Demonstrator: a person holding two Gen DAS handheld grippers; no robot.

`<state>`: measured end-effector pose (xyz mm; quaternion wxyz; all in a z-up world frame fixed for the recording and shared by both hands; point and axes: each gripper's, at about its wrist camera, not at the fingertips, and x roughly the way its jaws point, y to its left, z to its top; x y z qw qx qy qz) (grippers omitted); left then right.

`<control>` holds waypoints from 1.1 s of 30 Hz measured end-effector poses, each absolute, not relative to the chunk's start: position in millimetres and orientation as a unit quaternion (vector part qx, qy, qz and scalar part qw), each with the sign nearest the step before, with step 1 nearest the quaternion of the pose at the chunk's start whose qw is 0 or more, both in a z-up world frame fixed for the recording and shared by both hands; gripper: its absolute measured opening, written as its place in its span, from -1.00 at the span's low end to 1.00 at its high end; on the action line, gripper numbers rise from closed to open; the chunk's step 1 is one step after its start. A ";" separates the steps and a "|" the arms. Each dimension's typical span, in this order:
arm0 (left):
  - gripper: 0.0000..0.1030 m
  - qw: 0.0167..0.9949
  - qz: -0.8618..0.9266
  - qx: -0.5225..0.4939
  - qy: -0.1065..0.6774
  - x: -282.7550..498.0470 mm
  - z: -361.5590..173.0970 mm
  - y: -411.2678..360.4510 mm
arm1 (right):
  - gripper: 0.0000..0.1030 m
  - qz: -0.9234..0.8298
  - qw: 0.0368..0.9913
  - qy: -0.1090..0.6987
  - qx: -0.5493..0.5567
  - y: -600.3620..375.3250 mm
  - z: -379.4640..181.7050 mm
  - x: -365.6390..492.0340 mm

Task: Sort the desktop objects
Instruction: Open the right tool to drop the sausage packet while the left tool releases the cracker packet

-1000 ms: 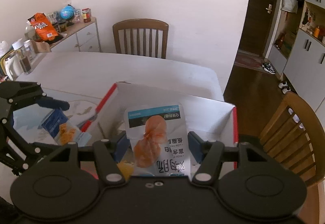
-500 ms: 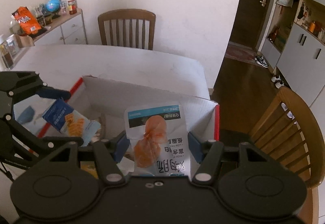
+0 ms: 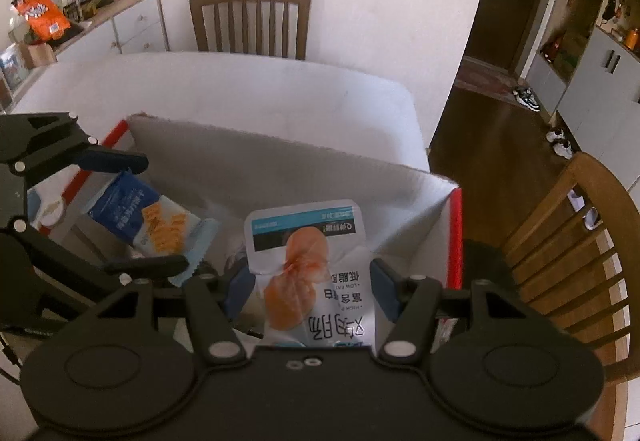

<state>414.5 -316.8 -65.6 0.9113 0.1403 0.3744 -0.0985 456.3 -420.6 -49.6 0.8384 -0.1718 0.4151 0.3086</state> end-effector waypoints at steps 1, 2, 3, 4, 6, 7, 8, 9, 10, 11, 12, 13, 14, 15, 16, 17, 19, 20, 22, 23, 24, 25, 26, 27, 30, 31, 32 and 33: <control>0.53 0.910 -0.098 0.138 0.378 415.8 -66.9 -316.1 | 0.22 0.308 0.837 0.417 -0.172 -420.3 -52.1 457.3; 0.53 0.910 -0.096 0.133 0.382 417.7 -68.2 -314.9 | 0.22 0.307 0.836 0.420 -0.172 -419.9 -54.8 458.6; 0.53 0.909 -0.095 0.128 0.386 419.3 -69.2 -313.8 | 0.22 0.306 0.836 0.422 -0.172 -420.1 -57.6 459.8; 0.53 0.908 -0.096 0.123 0.389 420.6 -68.9 -312.6 | 0.22 0.303 0.836 0.424 -0.172 -420.7 -60.3 460.9; 0.53 0.907 -0.090 0.130 0.390 423.2 -69.5 -311.8 | 0.22 0.301 0.835 0.429 -0.167 -422.0 -64.6 463.1; 0.53 0.904 -0.087 0.131 0.397 424.7 -70.3 -311.7 | 0.22 0.300 0.835 0.430 -0.165 -422.5 -66.3 463.7; 0.53 0.902 -0.087 0.125 0.404 426.5 -70.2 -311.0 | 0.22 0.300 0.835 0.431 -0.165 -422.6 -68.0 464.0; 0.53 0.899 -0.086 0.123 0.412 428.5 -70.7 -310.6 | 0.22 0.301 0.834 0.432 -0.166 -422.8 -69.4 464.1; 0.53 0.896 -0.086 0.121 0.418 429.4 -71.0 -310.1 | 0.23 0.301 0.833 0.434 -0.166 -423.6 -70.9 464.2; 0.53 0.893 -0.086 0.120 0.424 430.2 -70.7 -310.4 | 0.23 0.300 0.833 0.435 -0.166 -424.3 -72.0 464.7; 0.53 0.891 -0.086 0.121 0.430 431.9 -71.3 -311.1 | 0.23 0.299 0.833 0.435 -0.167 -424.9 -72.8 464.6; 0.53 0.886 -0.087 0.121 0.438 433.8 -72.1 -311.6 | 0.23 0.298 0.833 0.434 -0.169 -424.8 -73.1 464.4; 0.53 0.883 -0.088 0.120 0.445 436.8 -72.7 -311.9 | 0.23 0.297 0.833 0.434 -0.170 -424.6 -73.2 464.4; 0.53 0.881 -0.088 0.119 0.450 438.2 -73.2 -311.8 | 0.23 0.296 0.833 0.434 -0.170 -424.8 -73.4 464.2; 0.53 0.879 -0.088 0.119 0.454 439.3 -73.7 -312.2 | 0.23 0.296 0.834 0.434 -0.171 -425.0 -73.5 463.6; 0.53 0.876 -0.090 0.122 0.458 440.1 -74.5 -313.1 | 0.24 0.296 0.834 0.433 -0.173 -424.7 -73.7 463.6; 0.53 0.874 -0.090 0.129 0.461 439.7 -74.8 -315.5 | 0.24 0.296 0.833 0.432 -0.179 -424.3 -74.6 462.8; 0.53 0.872 -0.090 0.132 0.463 439.7 -75.3 -316.7 | 0.25 0.296 0.833 0.431 -0.180 -424.3 -74.9 462.9; 0.55 0.870 -0.092 0.135 0.465 438.7 -75.4 -317.2 | 0.26 0.297 0.833 0.431 -0.179 -425.2 -75.3 462.7; 0.55 0.869 -0.093 0.136 0.466 438.3 -75.5 -317.4 | 0.27 0.297 0.833 0.431 -0.178 -425.3 -75.0 463.1; 0.55 0.869 -0.095 0.135 0.468 438.3 -75.1 -317.5 | 0.27 0.297 0.834 0.431 -0.177 -425.8 -75.1 462.7; 0.55 0.867 -0.097 0.135 0.469 438.1 -75.2 -317.7 | 0.27 0.297 0.834 0.430 -0.177 -426.0 -74.9 462.8; 0.55 0.866 -0.099 0.136 0.471 437.5 -75.3 -317.4 | 0.29 0.296 0.834 0.430 -0.177 -426.1 -74.9 462.6; 0.58 0.866 -0.099 0.136 0.471 436.8 -75.2 -317.0 | 0.32 0.295 0.835 0.429 -0.175 -426.5 -74.7 462.3; 0.66 0.866 -0.095 0.122 0.476 436.2 -74.0 -312.2 | 0.38 0.294 0.838 0.427 -0.170 -427.2 -72.8 462.5; 0.66 0.866 -0.095 0.115 0.478 436.6 -73.5 -310.3 | 0.38 0.293 0.838 0.427 -0.172 -427.8 -71.4 462.4; 0.67 0.866 -0.096 0.112 0.477 435.8 -71.9 -308.9 | 0.38 0.293 0.838 0.426 -0.172 -428.2 -70.0 462.5; 0.67 0.867 -0.096 0.111 0.476 438.7 -69.8 -309.9 | 0.38 0.292 0.839 0.426 -0.172 -428.6 -68.7 462.7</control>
